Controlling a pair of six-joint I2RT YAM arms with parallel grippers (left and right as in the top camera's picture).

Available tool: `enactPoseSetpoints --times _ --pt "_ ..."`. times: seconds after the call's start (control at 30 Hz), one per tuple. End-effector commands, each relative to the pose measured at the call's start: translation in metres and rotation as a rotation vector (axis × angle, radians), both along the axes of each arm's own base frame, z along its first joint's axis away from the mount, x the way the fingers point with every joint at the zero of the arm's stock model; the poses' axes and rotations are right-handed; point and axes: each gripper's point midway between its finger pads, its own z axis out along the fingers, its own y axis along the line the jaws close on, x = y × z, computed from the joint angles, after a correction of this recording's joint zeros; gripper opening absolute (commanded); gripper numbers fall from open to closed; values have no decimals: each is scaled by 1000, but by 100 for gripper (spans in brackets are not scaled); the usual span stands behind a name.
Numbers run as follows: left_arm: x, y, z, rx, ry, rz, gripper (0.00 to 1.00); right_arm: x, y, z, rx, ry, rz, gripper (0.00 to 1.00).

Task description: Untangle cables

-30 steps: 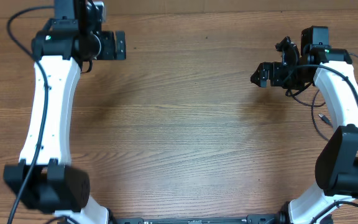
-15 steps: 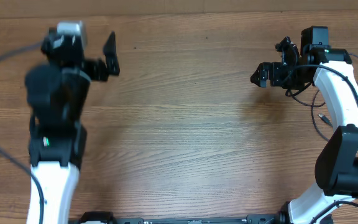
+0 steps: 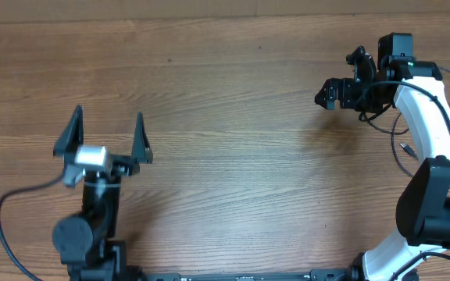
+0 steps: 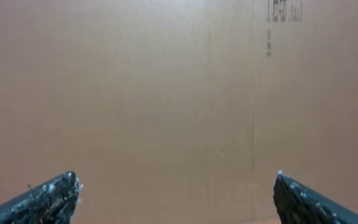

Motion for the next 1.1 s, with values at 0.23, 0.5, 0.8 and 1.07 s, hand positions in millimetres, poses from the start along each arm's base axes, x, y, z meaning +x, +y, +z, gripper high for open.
enactPoseSetpoints --times 0.23,0.5,0.8,1.07 --pt "-33 24 -37 -36 -70 134 100 0 0 3 -6 -14 7 100" --pt "-49 32 -65 -59 -99 177 100 0 0 3 -6 -14 7 100" --pt "-43 37 -94 -54 24 205 100 0 0 3 -6 -14 7 100" --pt "-28 33 -178 -5 375 192 99 0 0 3 -6 -14 7 100"
